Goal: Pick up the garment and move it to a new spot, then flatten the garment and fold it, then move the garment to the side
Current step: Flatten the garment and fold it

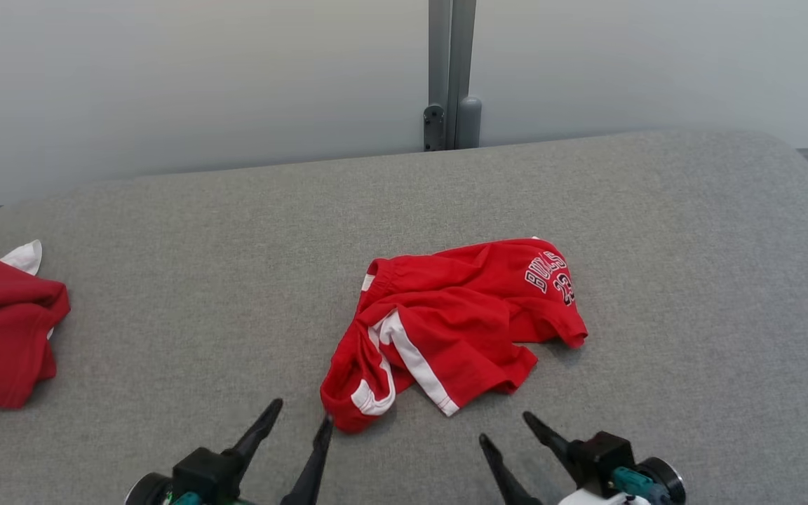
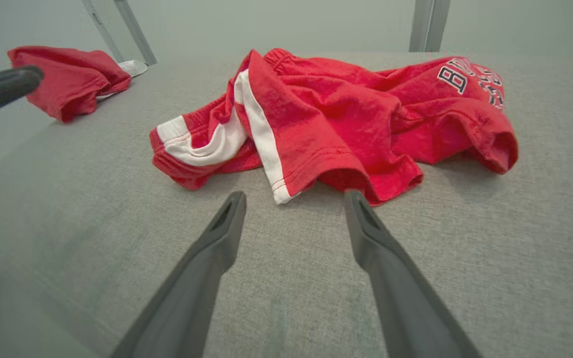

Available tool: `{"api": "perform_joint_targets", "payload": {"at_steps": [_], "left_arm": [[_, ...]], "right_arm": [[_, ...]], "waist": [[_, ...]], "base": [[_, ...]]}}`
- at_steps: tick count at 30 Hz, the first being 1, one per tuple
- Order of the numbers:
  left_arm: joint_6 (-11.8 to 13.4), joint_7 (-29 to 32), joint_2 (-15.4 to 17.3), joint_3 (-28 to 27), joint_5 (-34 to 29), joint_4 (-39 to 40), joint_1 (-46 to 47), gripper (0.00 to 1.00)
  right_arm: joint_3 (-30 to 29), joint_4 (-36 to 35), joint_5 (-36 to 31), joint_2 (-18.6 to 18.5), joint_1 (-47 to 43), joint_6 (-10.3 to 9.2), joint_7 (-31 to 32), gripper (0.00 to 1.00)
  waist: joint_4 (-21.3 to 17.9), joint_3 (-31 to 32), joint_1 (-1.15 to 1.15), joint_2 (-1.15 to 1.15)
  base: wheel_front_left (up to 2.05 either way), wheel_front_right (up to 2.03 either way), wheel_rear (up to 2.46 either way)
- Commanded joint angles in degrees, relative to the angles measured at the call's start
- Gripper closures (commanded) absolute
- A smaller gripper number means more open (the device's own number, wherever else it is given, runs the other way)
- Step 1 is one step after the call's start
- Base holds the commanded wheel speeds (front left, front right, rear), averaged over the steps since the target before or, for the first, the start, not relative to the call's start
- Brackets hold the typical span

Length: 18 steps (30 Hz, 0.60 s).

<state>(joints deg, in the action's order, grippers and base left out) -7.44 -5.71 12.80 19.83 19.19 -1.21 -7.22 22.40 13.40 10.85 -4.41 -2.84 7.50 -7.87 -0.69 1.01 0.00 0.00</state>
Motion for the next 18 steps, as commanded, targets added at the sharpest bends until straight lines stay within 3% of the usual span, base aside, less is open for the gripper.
{"api": "perform_joint_targets", "payload": {"at_steps": [1,6,11,18], "left_arm": [[0.0,1.5,1.1,1.4,1.0,0.3,1.8,0.00],[0.0,6.5,3.1,6.0,2.3,0.5,7.0,0.00],[0.0,9.6,4.3,9.4,3.5,0.4,12.1,0.00],[0.0,11.6,5.0,11.2,4.3,-1.1,16.0,0.00]], "right_arm": [[1.6,0.6,1.0,-0.2,1.1,-0.02,1.3,0.00],[4.9,2.5,2.3,0.3,6.0,-0.02,4.2,0.00],[4.2,5.1,2.1,0.9,10.2,-0.02,5.4,0.00],[5.3,7.5,2.9,1.3,13.6,-0.02,5.3,0.00]], "waist": [[-0.5,-1.6,0.00,0.00],[-1.1,-6.3,0.00,0.00],[-1.2,-10.5,0.00,0.00],[-0.8,-13.4,0.00,0.00]], "base": [[0.00,0.00,0.00],[0.00,0.00,0.00],[0.00,0.00,0.00],[0.00,0.00,0.00]]}}
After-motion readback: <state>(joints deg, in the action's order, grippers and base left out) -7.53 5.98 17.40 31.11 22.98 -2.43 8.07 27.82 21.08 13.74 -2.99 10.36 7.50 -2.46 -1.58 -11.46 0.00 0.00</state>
